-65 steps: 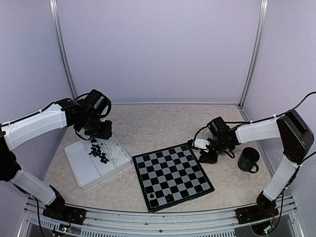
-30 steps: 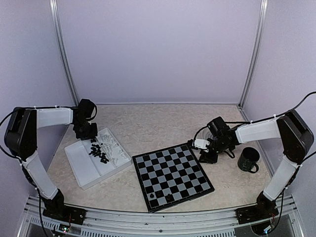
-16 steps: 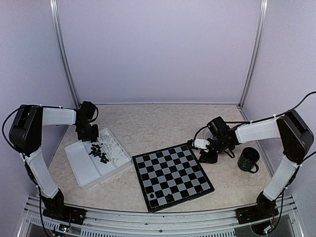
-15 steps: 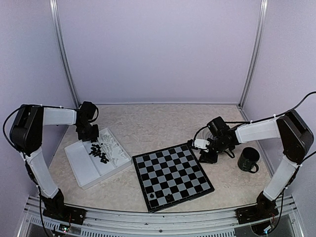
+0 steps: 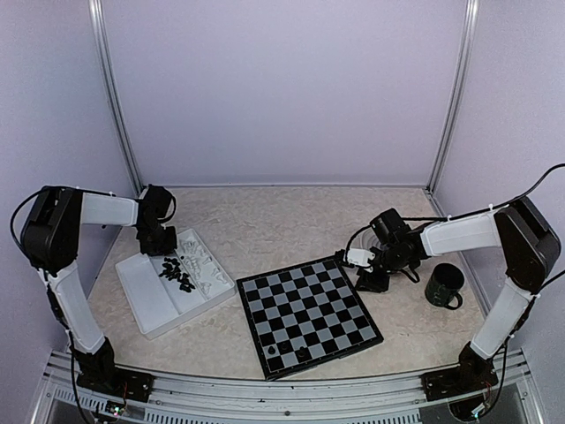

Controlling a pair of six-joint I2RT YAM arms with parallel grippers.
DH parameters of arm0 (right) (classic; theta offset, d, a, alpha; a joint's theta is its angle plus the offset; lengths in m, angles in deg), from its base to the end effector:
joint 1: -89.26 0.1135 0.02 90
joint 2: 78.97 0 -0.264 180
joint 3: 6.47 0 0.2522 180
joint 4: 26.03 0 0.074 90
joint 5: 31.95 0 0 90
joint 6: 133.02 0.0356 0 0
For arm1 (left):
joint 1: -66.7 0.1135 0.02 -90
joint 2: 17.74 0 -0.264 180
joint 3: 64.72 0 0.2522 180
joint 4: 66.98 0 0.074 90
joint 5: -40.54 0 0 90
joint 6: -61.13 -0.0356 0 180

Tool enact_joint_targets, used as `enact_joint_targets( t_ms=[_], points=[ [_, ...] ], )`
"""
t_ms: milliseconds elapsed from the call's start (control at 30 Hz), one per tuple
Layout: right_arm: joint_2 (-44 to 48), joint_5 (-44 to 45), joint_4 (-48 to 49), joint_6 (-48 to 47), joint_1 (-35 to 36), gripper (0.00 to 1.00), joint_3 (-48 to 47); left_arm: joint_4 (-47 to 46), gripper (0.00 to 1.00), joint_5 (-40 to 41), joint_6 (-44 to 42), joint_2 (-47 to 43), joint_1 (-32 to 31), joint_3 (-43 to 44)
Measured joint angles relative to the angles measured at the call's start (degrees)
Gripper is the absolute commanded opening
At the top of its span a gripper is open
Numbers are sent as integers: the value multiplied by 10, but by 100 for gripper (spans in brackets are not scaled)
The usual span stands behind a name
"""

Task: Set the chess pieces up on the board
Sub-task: Adjust the chess pile in the storage box, then pick up the pawn from the storage box.

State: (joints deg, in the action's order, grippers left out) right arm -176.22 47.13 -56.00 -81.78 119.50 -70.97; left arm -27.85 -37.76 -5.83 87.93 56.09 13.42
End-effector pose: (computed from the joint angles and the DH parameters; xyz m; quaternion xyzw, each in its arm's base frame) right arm 0.2691 0.1647 0.1421 -0.5664 0.7845 0.0748 0.2410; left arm 0.3533 -0.0588 0.1512 -0.1260 0.9663 0.0373 0.2215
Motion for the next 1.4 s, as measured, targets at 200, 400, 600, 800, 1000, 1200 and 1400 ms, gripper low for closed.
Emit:
enact_joint_targets(
  t_ms=[200,400,600,800,1000,1200,1400],
  points=[
    [-3,-2,0,0,0,46,-3,16,16,6,0,-37,-4,-41],
    [-8,-2,1,0,2,45,-8,37,24,8,-1,-92,-3,-72],
    [-12,2,3,0,11,45,-12,37,28,8,-6,-106,0,-35],
    [-11,6,3,0,12,45,-12,26,21,9,-13,-47,0,21],
    [-10,7,3,0,13,45,-12,25,21,8,-4,-24,0,21],
    [-10,7,3,-2,13,45,-12,20,21,10,10,-18,5,21],
    [-10,7,3,-4,13,45,-12,6,19,1,12,-1,19,21]
  ],
)
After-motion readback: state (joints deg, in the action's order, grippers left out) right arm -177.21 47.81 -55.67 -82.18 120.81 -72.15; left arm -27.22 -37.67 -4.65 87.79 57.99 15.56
